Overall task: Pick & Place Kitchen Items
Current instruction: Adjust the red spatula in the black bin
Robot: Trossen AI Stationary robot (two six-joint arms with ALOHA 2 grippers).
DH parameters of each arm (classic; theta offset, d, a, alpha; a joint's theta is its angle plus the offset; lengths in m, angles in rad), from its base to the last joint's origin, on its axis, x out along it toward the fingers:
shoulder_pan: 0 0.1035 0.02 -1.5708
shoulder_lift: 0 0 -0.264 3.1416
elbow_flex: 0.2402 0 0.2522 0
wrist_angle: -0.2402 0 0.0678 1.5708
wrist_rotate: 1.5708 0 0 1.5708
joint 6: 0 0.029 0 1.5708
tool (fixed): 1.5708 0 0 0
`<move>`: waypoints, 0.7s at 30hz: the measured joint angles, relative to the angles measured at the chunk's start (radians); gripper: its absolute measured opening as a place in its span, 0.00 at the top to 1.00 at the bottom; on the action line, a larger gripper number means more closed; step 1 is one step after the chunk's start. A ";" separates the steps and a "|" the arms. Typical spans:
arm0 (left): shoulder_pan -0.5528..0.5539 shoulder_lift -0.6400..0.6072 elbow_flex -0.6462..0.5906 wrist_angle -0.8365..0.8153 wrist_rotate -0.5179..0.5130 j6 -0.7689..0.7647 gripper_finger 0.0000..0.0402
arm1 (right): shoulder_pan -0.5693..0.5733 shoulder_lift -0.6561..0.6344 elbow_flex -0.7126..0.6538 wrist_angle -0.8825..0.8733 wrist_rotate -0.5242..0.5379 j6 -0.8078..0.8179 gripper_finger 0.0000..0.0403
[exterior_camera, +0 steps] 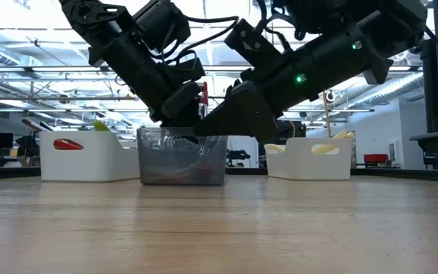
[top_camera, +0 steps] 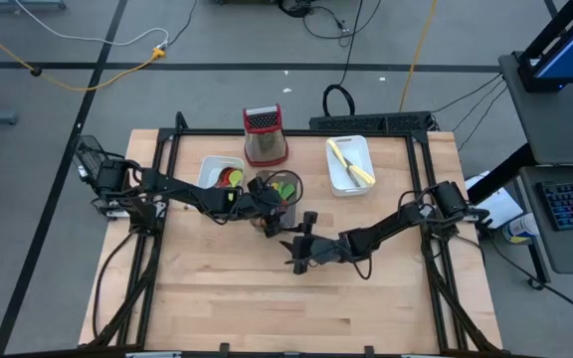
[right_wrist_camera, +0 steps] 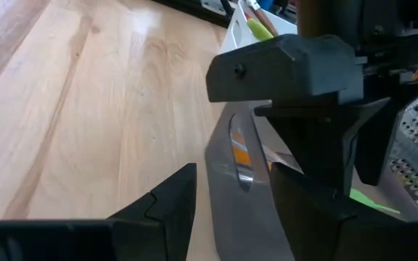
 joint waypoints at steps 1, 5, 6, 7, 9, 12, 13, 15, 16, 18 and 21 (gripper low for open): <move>0.000 0.000 0.000 0.000 0.000 0.000 0.40 | -0.003 0.000 0.000 -0.002 0.001 -0.003 0.58; 0.000 0.000 0.000 0.000 0.000 0.000 0.40 | -0.021 0.000 0.000 -0.002 -0.001 -0.009 0.58; 0.000 0.000 0.000 0.000 0.000 0.000 0.40 | -0.026 0.000 0.000 -0.002 -0.001 -0.009 0.58; 0.000 0.000 0.000 0.000 -0.002 0.000 0.40 | -0.030 0.000 0.000 -0.002 -0.001 -0.009 0.58; 0.000 0.000 0.000 0.000 -0.002 0.000 0.40 | -0.038 0.000 0.000 -0.003 -0.001 -0.008 0.58; 0.001 0.000 0.000 0.000 -0.005 0.000 0.40 | -0.060 -0.002 0.001 -0.008 -0.033 0.011 0.58; 0.001 0.000 0.000 0.001 -0.006 0.000 0.40 | -0.070 -0.003 0.001 -0.013 -0.058 0.025 0.58; 0.001 0.000 0.001 0.002 -0.008 0.000 0.40 | -0.092 -0.003 0.002 -0.017 -0.102 0.066 0.58; 0.001 0.000 0.001 0.002 -0.009 0.000 0.40 | -0.102 -0.003 0.002 -0.019 -0.110 0.085 0.58; 0.001 0.000 0.001 0.003 -0.015 0.000 0.40 | -0.119 -0.003 0.002 -0.021 -0.132 0.111 0.58; 0.001 0.000 0.001 0.002 -0.050 -0.001 0.40 | -0.128 -0.003 0.002 -0.003 -0.148 0.169 0.58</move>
